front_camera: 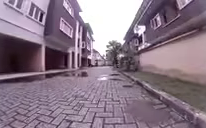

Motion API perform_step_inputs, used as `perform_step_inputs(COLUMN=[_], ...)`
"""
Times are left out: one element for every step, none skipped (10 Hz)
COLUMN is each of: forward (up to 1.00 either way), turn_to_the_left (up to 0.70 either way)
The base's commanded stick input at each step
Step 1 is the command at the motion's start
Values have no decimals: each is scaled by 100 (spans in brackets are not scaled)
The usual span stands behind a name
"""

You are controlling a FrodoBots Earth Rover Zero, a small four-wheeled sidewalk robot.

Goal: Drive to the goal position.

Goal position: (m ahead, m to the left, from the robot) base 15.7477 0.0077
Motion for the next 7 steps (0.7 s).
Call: perform_step_inputs(forward=[50,50,50,50,50,50,50], turn_to_the_left=[0,0,0,0,0,0,0])
